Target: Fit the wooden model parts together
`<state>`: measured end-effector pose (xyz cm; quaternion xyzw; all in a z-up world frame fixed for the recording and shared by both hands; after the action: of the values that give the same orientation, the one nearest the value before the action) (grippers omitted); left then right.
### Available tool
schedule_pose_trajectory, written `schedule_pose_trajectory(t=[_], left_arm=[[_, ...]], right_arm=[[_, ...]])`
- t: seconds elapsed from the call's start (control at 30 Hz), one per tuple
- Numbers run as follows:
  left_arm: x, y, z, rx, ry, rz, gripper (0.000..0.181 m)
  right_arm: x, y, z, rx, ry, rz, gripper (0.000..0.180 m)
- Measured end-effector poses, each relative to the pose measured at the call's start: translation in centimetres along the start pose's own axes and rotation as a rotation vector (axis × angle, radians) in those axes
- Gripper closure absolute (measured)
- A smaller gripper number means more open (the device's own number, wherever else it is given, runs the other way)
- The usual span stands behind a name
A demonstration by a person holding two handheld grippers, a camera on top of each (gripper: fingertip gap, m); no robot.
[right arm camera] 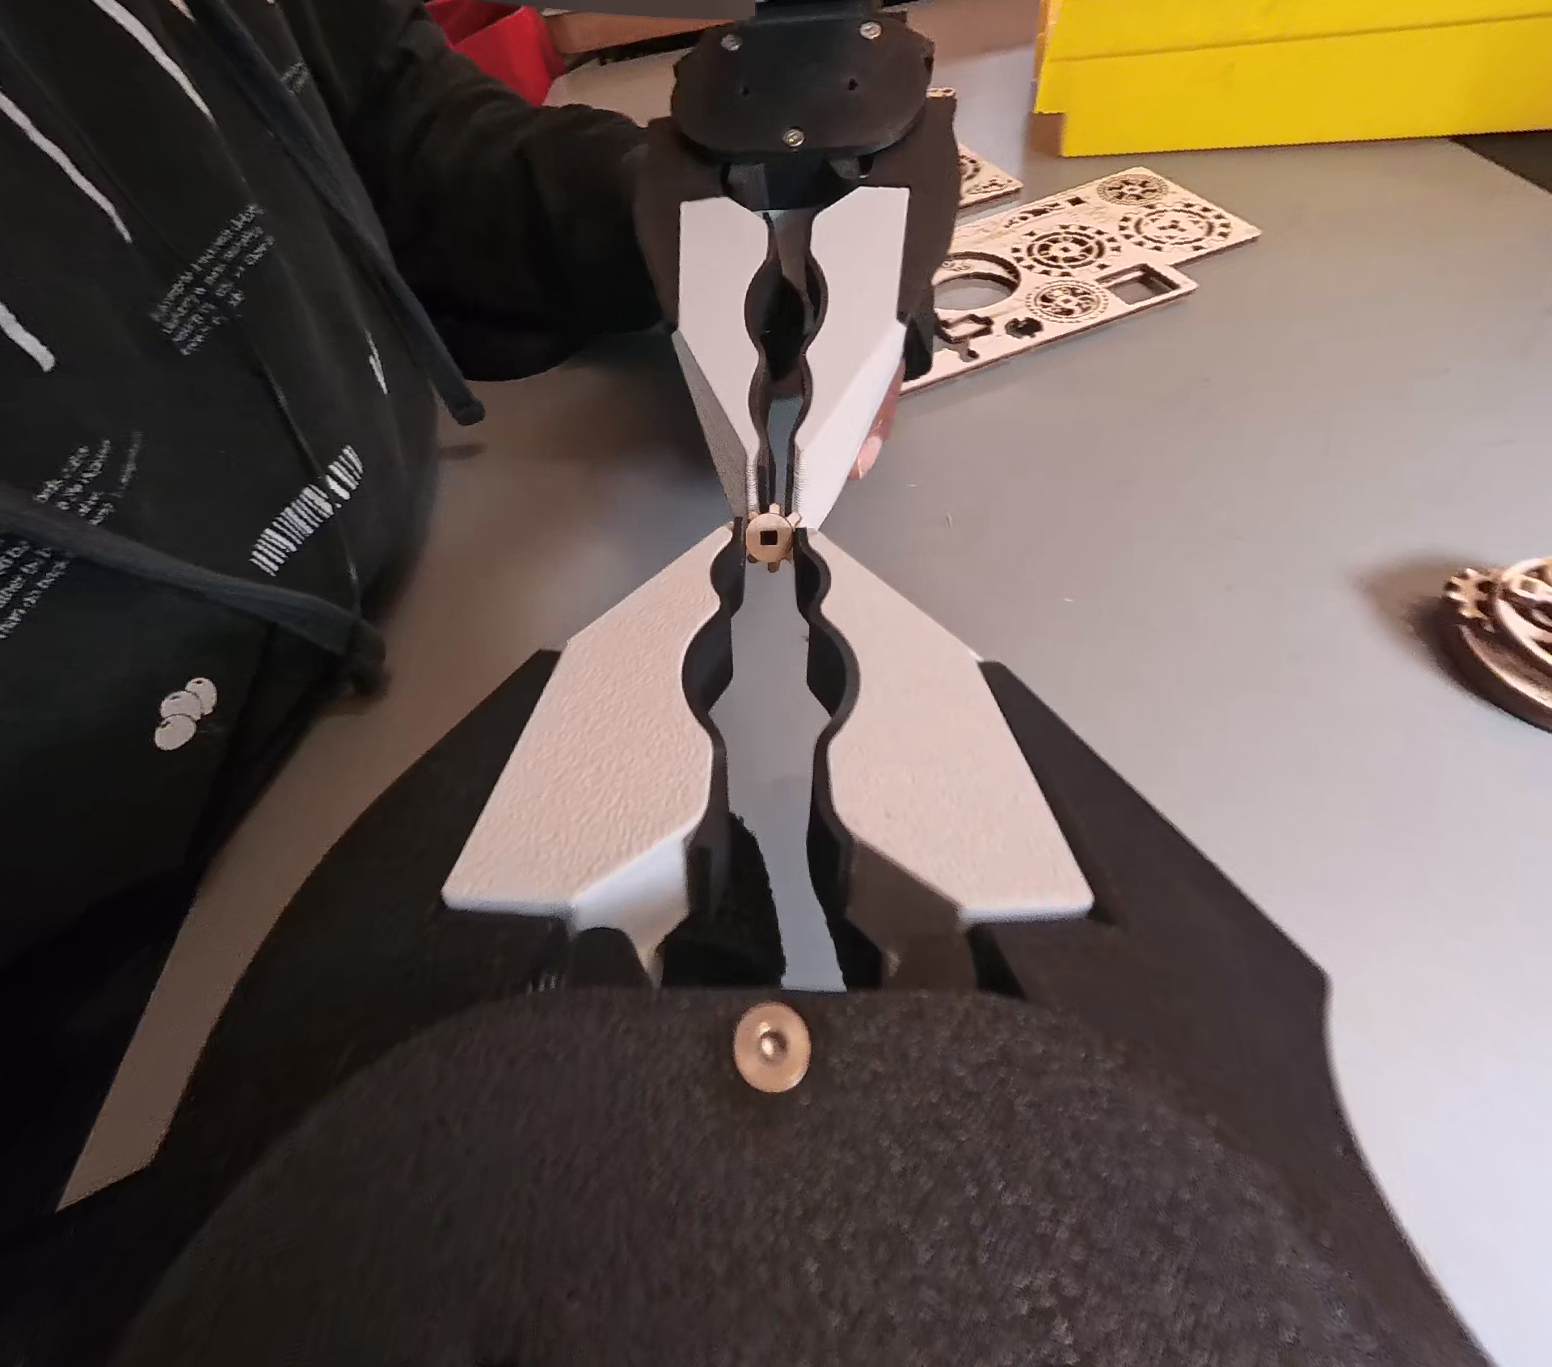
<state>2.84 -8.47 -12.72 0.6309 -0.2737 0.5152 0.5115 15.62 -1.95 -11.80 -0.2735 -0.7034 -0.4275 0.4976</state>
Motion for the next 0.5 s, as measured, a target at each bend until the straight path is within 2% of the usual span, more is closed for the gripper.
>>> schedule_pose_trajectory(t=[0.1,0.5], left_arm=[[0.1,0.2,0.3,-0.029,-0.028,0.027,0.179],[0.3,0.9,0.1,-0.083,-0.007,0.132,0.179]], right_arm=[[0.3,-0.1,-0.4,0.023,0.007,0.0,0.171],[1.8,-0.3,-1.4,-0.069,0.12,-0.038,0.171]])
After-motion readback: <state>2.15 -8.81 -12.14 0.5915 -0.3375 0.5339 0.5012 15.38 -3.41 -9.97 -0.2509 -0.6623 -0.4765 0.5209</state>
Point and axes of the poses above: each gripper's, where its closed fingertips meet, y back along the fingers, x out of its top, z = x × y across the jaws, the point moved 8 cm from there along y, back along the fingers
